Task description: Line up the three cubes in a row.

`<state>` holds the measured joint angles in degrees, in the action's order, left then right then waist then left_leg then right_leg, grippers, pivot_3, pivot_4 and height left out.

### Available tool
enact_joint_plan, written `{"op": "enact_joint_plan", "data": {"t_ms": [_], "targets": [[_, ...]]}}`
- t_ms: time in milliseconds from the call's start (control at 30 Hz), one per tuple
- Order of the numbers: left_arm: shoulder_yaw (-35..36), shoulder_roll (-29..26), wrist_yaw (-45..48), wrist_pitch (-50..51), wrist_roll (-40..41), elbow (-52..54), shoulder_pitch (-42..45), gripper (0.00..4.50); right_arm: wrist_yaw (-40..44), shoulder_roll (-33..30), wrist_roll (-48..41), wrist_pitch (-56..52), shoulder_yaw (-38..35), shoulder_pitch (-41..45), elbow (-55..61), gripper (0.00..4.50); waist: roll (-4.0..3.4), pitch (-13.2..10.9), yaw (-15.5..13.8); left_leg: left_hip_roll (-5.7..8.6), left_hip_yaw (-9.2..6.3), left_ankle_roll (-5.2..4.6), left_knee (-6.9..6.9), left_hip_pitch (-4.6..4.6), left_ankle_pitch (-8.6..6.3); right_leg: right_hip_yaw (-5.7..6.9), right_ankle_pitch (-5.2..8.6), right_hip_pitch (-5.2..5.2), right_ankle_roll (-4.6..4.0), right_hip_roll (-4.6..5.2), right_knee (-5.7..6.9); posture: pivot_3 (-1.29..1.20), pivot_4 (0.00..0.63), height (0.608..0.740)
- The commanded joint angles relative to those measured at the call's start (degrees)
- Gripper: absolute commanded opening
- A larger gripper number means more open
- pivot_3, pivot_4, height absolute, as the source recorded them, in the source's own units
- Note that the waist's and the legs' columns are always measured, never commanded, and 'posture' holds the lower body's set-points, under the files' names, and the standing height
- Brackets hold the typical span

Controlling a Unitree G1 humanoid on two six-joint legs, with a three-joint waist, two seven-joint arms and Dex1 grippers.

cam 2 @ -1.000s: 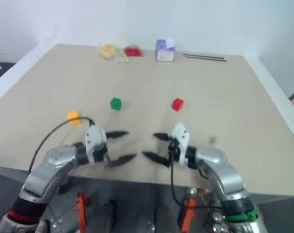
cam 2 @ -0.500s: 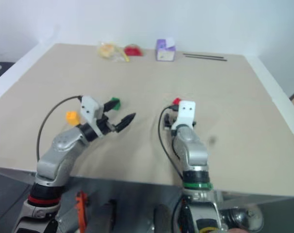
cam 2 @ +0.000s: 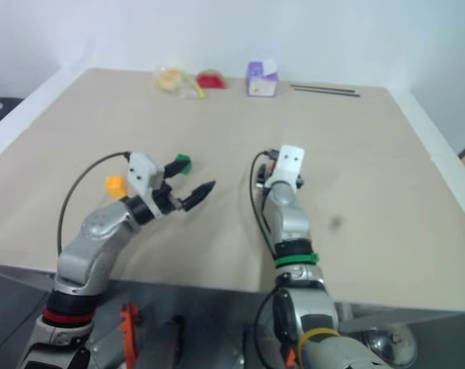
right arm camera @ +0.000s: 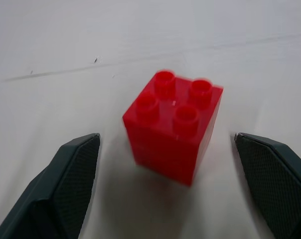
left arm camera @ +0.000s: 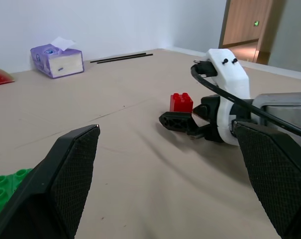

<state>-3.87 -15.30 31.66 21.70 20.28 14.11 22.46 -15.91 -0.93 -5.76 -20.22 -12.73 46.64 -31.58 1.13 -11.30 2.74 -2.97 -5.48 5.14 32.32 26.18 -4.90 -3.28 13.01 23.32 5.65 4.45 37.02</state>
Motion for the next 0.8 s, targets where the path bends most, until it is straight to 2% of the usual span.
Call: {"op": "enact_joint_plan", "data": {"t_ms": [33,67,100,400,700,800], "targets": [[0.22,0.12,-0.3,-0.43,0.39,2.51,0.1,4.46,-1.87,-0.42,0.15,3.3,-0.84,2.3,-0.64,4.5,0.0,0.0,0.01,0.0,0.0,0.0,0.0,0.0,0.0,0.0,0.0,0.0,0.0,0.0,0.0,0.0,0.15,0.74],[0.21,0.18,-0.33,-0.42,0.4,2.55,0.04,4.46,-2.23,-0.39,0.22,3.7,-0.9,2.38,-0.79,4.5,0.0,0.0,0.02,0.0,0.0,0.0,0.0,0.0,0.0,0.0,0.0,0.0,0.0,0.0,0.0,0.0,0.15,0.74],[0.18,0.25,-0.35,-0.41,0.4,2.61,0.0,4.48,-2.4,-0.35,0.2,3.9,-0.93,2.42,-0.89,4.24,0.0,0.0,0.02,0.0,0.0,0.0,0.0,0.0,0.0,0.0,0.0,0.0,0.0,0.0,0.0,0.0,0.15,0.74],[-0.32,0.79,-0.36,-0.26,0.4,3.08,-0.49,4.5,-2.15,-0.01,0.08,3.73,-0.5,1.96,-0.5,1.26,0.0,0.0,0.02,0.0,0.0,0.0,0.0,0.0,0.0,0.0,0.0,0.01,-0.02,0.0,0.0,0.0,0.15,0.74],[-0.76,0.48,0.47,-0.11,0.59,3.5,-0.97,4.5,0.06,-0.95,0.77,3.19,0.76,1.33,0.38,1.25,-0.01,-0.01,0.02,0.0,0.0,0.0,-0.01,0.0,0.0,0.0,0.01,0.01,-0.02,0.0,0.0,0.0,0.15,0.74],[-1.35,-2.21,3.74,-0.38,0.79,4.89,-3.08,4.5,10.52,-4.35,0.3,2.67,3.98,0.14,1.88,1.25,-0.02,-0.01,0.04,0.0,0.0,0.0,-0.02,0.0,0.0,-0.01,0.02,0.01,-0.03,0.0,-0.01,0.0,0.15,0.74]]}}
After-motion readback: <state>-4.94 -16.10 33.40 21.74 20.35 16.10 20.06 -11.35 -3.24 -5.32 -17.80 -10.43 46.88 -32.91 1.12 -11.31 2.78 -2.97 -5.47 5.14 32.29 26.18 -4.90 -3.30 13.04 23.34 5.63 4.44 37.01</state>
